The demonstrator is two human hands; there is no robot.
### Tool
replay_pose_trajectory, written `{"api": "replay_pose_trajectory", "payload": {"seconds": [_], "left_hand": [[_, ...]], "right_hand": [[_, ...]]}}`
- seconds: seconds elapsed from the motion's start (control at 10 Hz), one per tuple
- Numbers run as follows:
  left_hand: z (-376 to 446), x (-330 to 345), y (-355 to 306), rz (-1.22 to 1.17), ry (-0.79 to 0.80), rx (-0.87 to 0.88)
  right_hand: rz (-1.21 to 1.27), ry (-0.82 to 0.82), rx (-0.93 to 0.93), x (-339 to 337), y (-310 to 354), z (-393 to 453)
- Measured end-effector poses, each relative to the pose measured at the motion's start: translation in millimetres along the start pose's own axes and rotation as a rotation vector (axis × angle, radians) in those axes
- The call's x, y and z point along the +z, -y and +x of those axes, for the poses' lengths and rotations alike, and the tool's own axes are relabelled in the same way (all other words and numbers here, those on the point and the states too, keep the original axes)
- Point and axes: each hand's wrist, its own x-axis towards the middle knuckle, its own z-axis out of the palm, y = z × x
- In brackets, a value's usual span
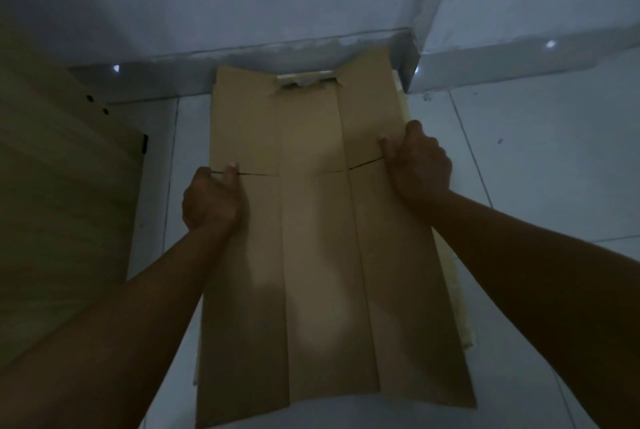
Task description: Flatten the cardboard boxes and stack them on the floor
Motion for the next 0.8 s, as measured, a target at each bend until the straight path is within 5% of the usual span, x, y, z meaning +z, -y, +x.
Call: {"api": "replay_pose_trajectory", "payload": {"seconds": [0.2,0.3,0.8], "left_hand": [[-3.7,33.4,19.2,0.239,0.01,0.465],[-5.8,47.0,29.8,0.339,0.112,0.557],[9.9,40.6,19.4,0.333,0.185,0.554]], "right_hand": [[-0.228,0.059,-0.142,32.0,11.9,-8.9],[-0.234,0.138,-0.243,53.3,9.0,-27.6],[-0.126,0.159,-0.322,57.5,6.8,-19.9]]}}
